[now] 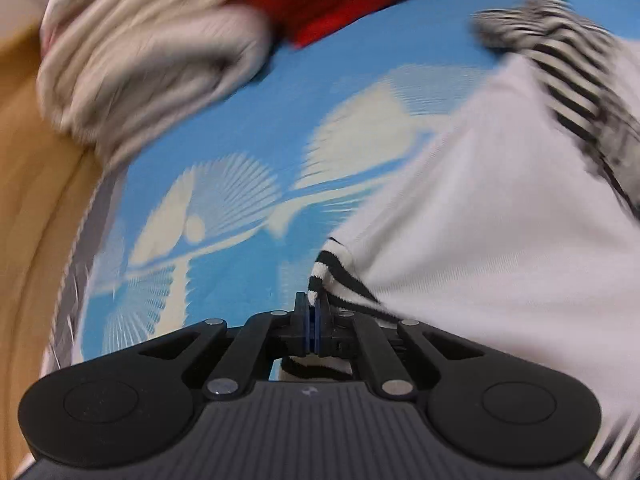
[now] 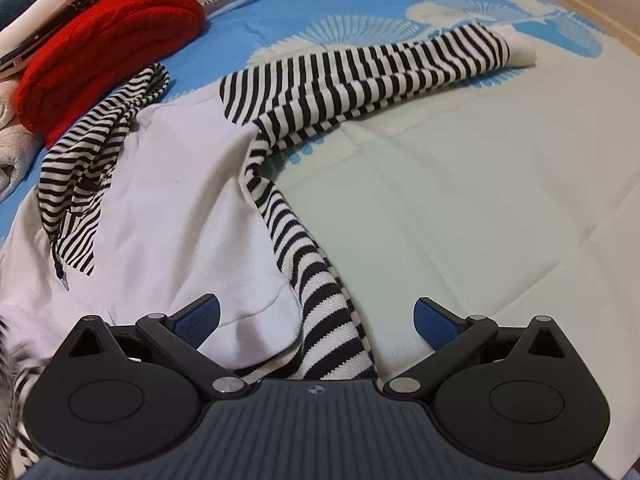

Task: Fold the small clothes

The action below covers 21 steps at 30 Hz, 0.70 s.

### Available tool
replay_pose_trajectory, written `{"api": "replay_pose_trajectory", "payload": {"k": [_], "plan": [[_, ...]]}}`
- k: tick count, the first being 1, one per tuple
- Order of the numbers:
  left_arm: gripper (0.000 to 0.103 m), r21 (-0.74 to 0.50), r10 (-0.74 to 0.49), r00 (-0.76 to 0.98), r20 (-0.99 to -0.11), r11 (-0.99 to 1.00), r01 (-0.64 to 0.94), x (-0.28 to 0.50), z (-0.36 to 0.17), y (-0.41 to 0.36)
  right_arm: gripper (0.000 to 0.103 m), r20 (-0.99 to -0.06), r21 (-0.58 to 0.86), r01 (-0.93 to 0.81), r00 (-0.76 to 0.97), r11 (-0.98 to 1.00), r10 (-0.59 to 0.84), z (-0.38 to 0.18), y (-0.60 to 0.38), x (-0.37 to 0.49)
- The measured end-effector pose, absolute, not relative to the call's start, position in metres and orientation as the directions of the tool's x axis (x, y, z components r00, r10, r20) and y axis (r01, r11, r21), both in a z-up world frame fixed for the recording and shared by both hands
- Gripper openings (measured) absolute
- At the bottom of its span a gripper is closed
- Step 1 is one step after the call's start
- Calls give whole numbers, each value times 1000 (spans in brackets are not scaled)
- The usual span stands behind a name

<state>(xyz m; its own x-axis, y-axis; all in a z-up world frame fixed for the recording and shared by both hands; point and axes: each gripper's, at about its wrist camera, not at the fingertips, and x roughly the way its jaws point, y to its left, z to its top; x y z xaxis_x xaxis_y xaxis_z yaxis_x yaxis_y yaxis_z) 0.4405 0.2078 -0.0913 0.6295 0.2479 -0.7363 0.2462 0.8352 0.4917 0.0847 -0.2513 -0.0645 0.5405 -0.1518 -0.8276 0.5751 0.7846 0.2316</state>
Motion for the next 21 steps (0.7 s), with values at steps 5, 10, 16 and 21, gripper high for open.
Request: {"api": "replay_pose_trajectory", "payload": {"k": [5,10,16,21], "plan": [[54,553,358,664,-656,827,101,456,-101,199,102,-830,230,563,539,794,-142,-65,-258,85],[90,428,202,703,-682,890,160,373,-67,194,102,-816,257,537,566,804,-117,-59,-269,77],[101,217,17,594,-805,939,267,230,-45,186,102,-799,356,415,600,837,43,-53,-276,53],[101,141,-79,442,-894,885,444,147,-78,160,102,-803,440,276,546,855,237,-56,-270,34]]}}
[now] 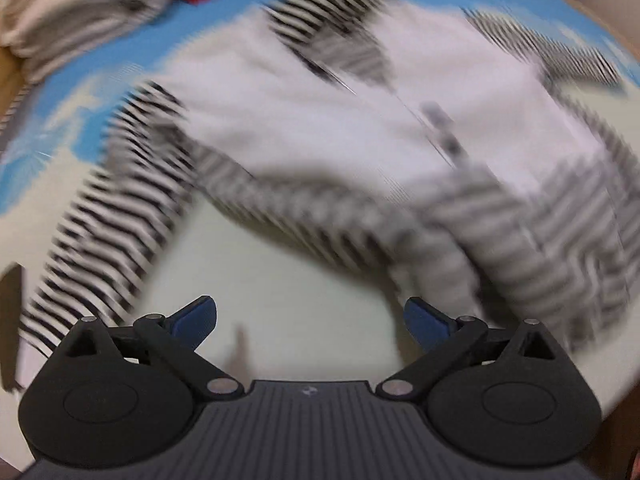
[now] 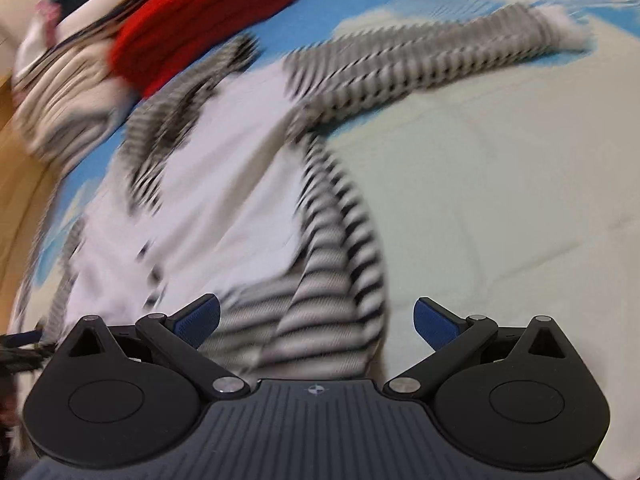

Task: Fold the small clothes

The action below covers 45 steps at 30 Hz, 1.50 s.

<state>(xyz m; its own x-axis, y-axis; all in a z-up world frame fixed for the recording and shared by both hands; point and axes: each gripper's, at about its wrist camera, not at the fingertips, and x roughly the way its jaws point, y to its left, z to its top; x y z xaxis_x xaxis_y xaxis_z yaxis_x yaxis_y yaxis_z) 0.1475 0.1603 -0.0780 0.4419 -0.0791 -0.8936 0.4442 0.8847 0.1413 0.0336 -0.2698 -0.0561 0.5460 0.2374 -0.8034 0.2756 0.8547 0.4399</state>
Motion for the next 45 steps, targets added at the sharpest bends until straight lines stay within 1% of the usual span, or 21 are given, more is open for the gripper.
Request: {"api": "replay_pose_trajectory", "payload": {"k": [3,4,5,6,7,9,12,15,17,20,21,22,24,28,31,36,38,39,41,43,45], "plan": [[100,107,-95,376,-922,869,482,120,-100,144,101,-847,438,222,425,871,318,-68,-260,31],[88,65,-123,332,-935,862,503,118,-105,139,96,-852,467,215,370,858,371,-75,-258,32],[74,15,-155,291,-944,861,509,118,-107,136,67,-849,493,210,328,844,414,-81,-255,33],[47,-43,-202,261,-944,860,509,116,-103,132,35,-847,500,196,312,844,430,-84,-250,34],[29,-95,-256,249,-934,850,519,116,-97,129,25,-843,492,164,337,855,420,-81,-244,35],[29,-170,-347,289,-892,851,496,123,-79,126,16,-792,513,116,447,851,416,-64,-237,43],[29,-206,-387,441,-810,891,404,150,-53,126,14,-649,626,112,624,772,436,-38,-240,67],[29,-221,-332,590,-736,942,254,192,-48,136,14,-555,671,123,737,731,385,-29,-239,96],[29,-216,-274,615,-740,962,169,206,-60,145,14,-539,680,165,773,714,334,-34,-238,112],[33,-302,-331,526,-783,943,144,210,-69,150,13,-529,703,192,785,684,323,-40,-235,132],[50,-311,-359,526,-771,933,182,207,-62,149,13,-526,700,196,792,686,310,-39,-235,138],[77,-296,-372,542,-753,928,225,201,-55,146,13,-526,693,205,799,691,290,-39,-237,143],[101,-225,-351,588,-729,934,278,182,-42,143,13,-550,683,258,798,683,248,-45,-246,155],[102,-75,-399,580,-710,862,501,146,-37,138,13,-600,715,398,772,575,211,-75,-272,156],[102,53,-410,536,-738,757,651,123,-54,122,13,-623,717,448,756,533,202,-83,-276,156],[102,180,-314,488,-814,664,726,115,-94,80,14,-625,698,433,757,570,191,-77,-259,158],[82,206,-269,510,-817,690,694,128,-102,68,14,-617,704,426,762,568,194,-73,-259,158],[71,183,-261,517,-815,731,657,139,-99,66,14,-610,711,424,768,561,194,-71,-260,157],[72,12,-295,524,-799,863,505,169,-85,83,14,-569,757,412,798,507,201,-66,-270,150],[80,-156,-291,577,-763,949,273,197,-75,113,19,-543,789,431,822,438,171,-64,-282,144],[83,-252,-267,576,-773,962,108,217,-77,137,21,-556,784,464,820,413,134,-65,-291,139]]}}
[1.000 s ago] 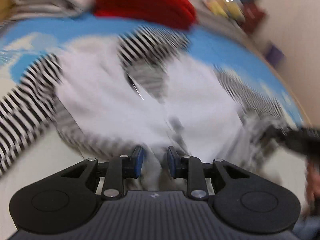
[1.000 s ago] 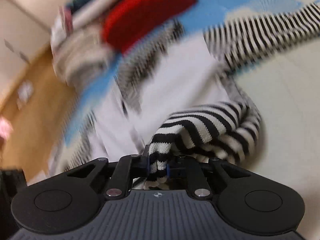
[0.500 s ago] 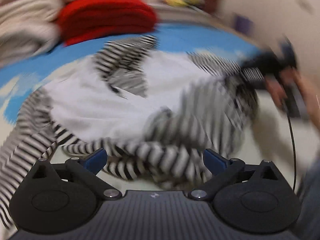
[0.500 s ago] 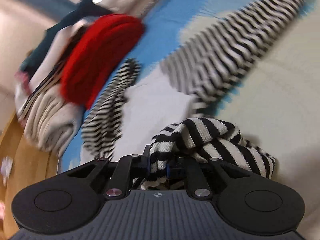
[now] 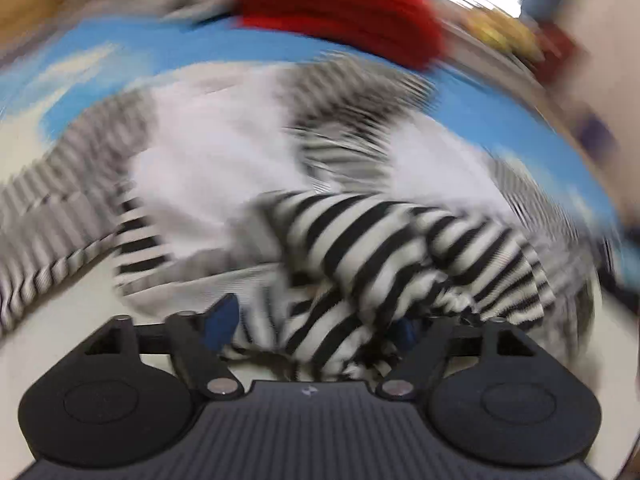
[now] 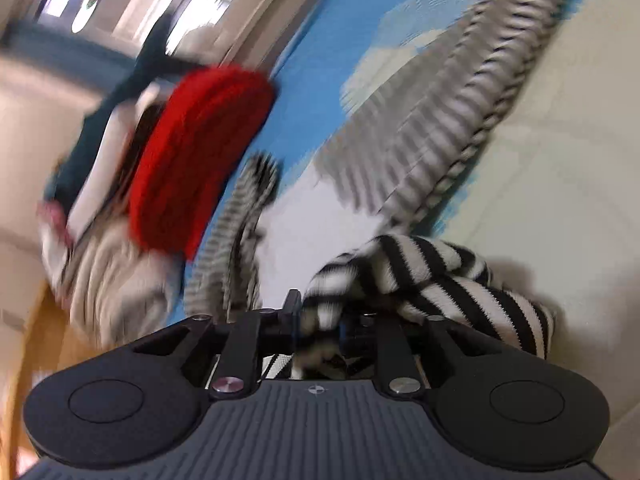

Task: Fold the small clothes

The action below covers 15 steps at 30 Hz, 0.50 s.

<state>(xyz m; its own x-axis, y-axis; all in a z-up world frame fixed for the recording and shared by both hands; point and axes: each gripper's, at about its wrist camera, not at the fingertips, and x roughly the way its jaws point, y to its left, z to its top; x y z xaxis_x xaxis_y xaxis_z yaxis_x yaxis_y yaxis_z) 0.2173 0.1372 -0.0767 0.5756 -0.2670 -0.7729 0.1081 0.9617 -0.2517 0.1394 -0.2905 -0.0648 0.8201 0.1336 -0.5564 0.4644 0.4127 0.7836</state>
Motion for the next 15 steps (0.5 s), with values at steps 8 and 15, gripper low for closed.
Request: {"api": "replay_pose_trajectory", "payload": {"k": [8,15], "plan": [[84,-259,-259,517,-816,963,72,236,-85,136,29,-572,773,433,792,464,214,-53,-290,136],[84,-261,-262,506,-821,962,76,236,-90,135,45,-638,606,422,764,674,95,-20,-297,112]]}}
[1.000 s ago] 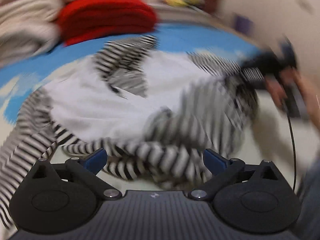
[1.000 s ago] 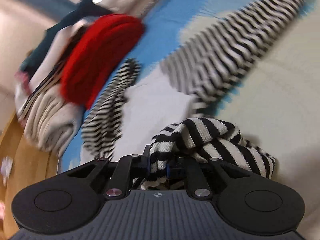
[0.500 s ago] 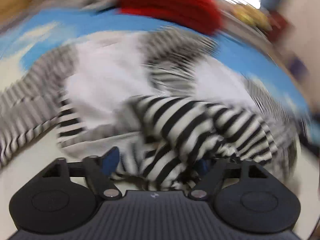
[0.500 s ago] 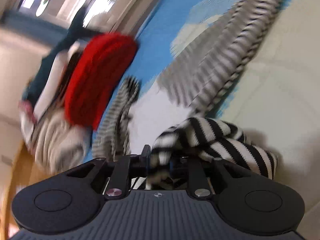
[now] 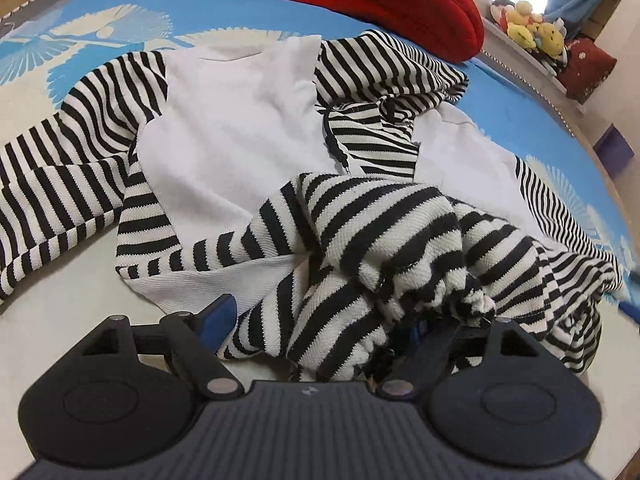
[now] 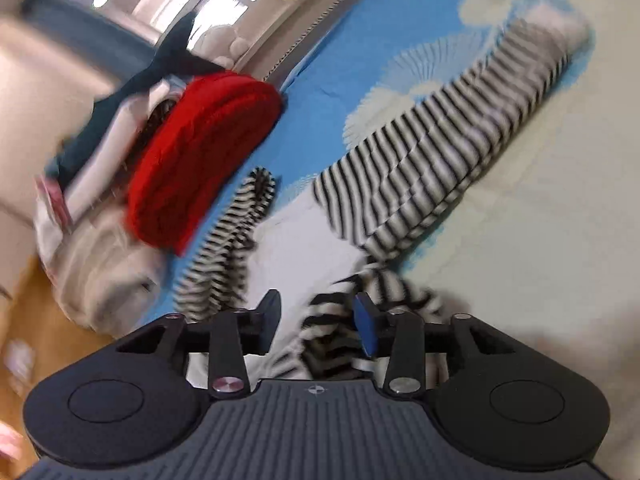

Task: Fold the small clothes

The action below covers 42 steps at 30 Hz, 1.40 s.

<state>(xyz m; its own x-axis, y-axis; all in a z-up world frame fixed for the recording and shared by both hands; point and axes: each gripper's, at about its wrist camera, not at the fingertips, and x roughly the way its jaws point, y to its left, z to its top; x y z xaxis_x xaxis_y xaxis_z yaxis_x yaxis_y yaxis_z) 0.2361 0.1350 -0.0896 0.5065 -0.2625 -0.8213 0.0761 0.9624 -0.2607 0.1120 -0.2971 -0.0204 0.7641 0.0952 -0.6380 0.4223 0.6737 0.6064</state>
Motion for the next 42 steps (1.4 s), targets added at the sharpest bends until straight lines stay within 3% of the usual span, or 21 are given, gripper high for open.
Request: {"api": "replay_pose_trajectory", "payload": {"k": [5,12,13,14,15,16,20,23,25,26,28,30,32,37,38,39,41,42], "plan": [[85,-258,-256,508,-823,964,68,237,-88,131,45,-730,298,365,683,882,-36,-29,-263,121],[84,-261,-272,503,-820,961,94,235,-88,123,46,-734,252,380,675,890,-80,-61,-242,150],[75,-258,-275,505,-818,961,105,234,-87,122,45,-747,219,384,657,897,-99,-68,-238,155],[61,-245,-269,512,-816,963,115,232,-84,122,23,-763,175,391,634,904,-127,-71,-234,158],[32,-221,-252,520,-816,968,123,229,-80,122,14,-771,151,400,620,904,-145,-71,-232,159],[20,-203,-240,521,-819,971,129,225,-74,125,14,-762,172,418,630,892,-148,-65,-234,155],[17,-237,-298,525,-797,954,182,183,-38,157,12,-677,378,368,736,849,-17,-15,-254,104],[17,-136,-280,543,-792,947,291,130,-16,174,12,-629,472,265,770,841,111,19,-260,35],[15,-34,-200,538,-819,953,302,98,-20,186,0,-637,416,248,766,875,86,30,-254,-15],[15,-12,-170,514,-841,955,297,86,-29,193,0,-660,337,270,751,902,22,29,-249,-37],[15,-35,-153,422,-893,961,274,72,-57,208,0,-717,253,301,696,920,-31,13,-247,-69],[15,-64,-152,383,-911,970,234,66,-75,216,0,-790,255,356,612,899,-18,-14,-252,-88],[14,-124,-191,397,-898,974,190,66,-70,222,0,-798,270,362,603,892,-3,-28,-245,-103],[14,-167,-239,453,-859,967,195,67,-29,218,10,-772,274,181,627,944,104,-31,-189,-106],[14,-166,-239,462,-854,967,195,68,-23,217,28,-767,269,139,630,953,124,-32,-177,-101],[14,-170,-242,467,-850,967,191,68,-18,215,55,-765,254,100,630,962,137,-35,-165,-94],[14,-191,-252,472,-845,966,175,73,-12,215,80,-771,186,53,626,981,113,-45,-143,-73],[14,-198,-255,473,-843,966,168,75,-10,214,84,-781,147,36,618,989,93,-53,-134,-63]]}}
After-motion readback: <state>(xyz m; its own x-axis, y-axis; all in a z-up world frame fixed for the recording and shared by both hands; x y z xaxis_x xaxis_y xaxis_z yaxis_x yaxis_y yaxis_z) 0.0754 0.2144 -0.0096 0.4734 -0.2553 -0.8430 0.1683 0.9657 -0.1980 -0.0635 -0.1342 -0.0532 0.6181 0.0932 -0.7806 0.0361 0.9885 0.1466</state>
